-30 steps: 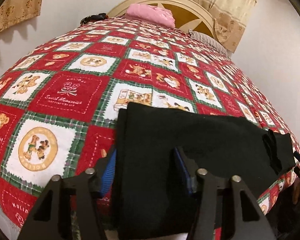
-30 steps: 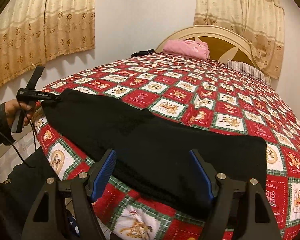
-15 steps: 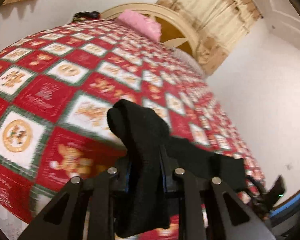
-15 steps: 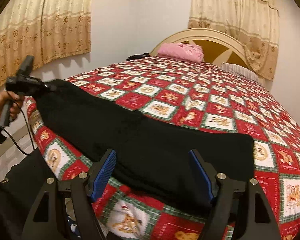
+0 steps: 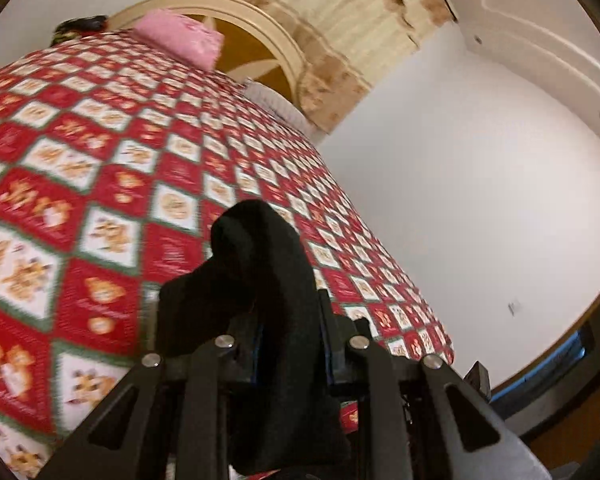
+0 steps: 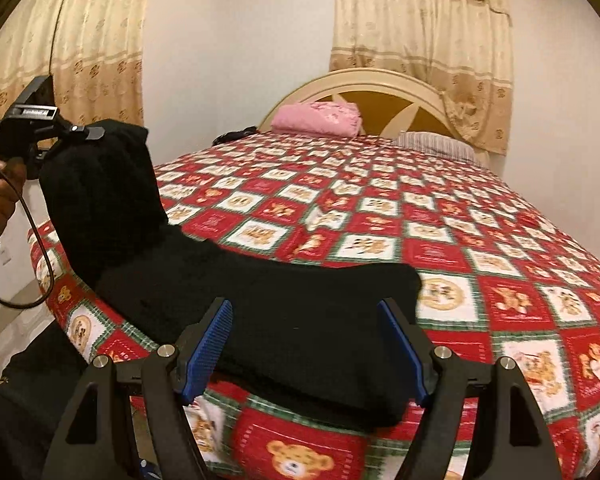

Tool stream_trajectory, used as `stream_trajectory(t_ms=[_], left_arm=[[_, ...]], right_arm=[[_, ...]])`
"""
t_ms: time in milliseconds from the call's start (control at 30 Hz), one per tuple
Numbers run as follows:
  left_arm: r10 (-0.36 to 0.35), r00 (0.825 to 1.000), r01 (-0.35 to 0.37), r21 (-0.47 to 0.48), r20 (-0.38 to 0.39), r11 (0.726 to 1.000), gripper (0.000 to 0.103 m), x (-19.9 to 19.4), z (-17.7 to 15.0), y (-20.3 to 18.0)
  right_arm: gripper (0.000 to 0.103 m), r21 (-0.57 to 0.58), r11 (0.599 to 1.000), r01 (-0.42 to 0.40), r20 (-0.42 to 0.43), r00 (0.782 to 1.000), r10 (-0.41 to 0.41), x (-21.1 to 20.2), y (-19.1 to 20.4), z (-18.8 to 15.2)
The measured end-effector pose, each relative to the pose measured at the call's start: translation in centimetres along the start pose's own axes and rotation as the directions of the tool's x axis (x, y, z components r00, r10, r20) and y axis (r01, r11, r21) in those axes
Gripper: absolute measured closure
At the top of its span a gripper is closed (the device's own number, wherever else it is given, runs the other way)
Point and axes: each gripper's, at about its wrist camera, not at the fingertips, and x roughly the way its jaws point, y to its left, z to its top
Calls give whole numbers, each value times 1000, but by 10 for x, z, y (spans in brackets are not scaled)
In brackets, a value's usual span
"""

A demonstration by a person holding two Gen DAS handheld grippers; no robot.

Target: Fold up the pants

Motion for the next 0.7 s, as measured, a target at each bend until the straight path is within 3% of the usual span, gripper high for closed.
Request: stream_trajectory(t_ms=[167, 367, 700], left_arm=[[-24, 996, 28, 50, -84, 998, 81, 42, -11, -34], [-17, 985, 32, 89, -174, 996, 81, 90, -31, -61], [106, 959, -56, 190, -263, 980, 79, 173, -69, -85]], right_arm=[[27, 52, 998, 25, 16, 1000, -26, -10, -25, -4], [27, 191, 979, 74, 5, 997, -76, -6, -62, -18], [27, 356, 922, 152, -58, 988, -140, 4, -98, -38]])
